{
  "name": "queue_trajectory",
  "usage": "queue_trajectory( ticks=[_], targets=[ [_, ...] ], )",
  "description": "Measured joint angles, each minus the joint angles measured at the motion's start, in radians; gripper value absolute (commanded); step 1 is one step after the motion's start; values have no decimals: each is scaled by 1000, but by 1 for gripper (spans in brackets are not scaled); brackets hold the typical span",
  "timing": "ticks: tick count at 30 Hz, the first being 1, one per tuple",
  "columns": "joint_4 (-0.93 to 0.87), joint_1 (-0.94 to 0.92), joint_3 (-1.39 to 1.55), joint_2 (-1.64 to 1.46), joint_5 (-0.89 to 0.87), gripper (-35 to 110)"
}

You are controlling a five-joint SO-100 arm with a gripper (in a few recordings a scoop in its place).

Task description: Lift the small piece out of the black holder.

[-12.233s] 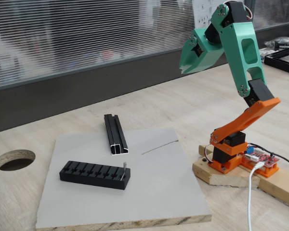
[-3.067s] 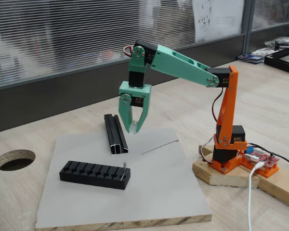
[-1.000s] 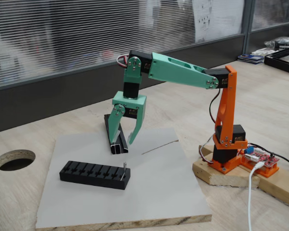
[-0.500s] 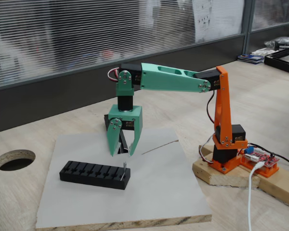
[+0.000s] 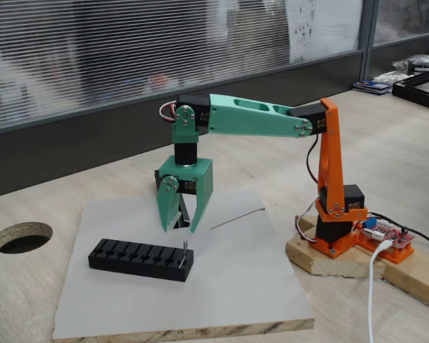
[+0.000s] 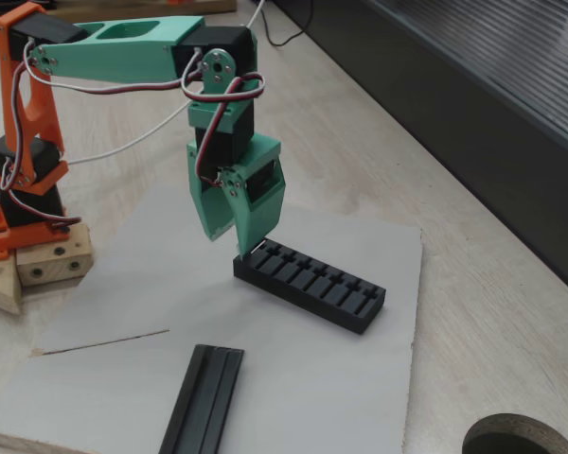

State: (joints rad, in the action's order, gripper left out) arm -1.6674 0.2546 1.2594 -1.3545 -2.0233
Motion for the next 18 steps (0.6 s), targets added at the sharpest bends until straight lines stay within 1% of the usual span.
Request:
queue_trajectory(
  ticks=[9,18],
  targets=[
    [0,-3,0,0,-11,31],
    [8,-3,80,-9,-11,31]
  ],
)
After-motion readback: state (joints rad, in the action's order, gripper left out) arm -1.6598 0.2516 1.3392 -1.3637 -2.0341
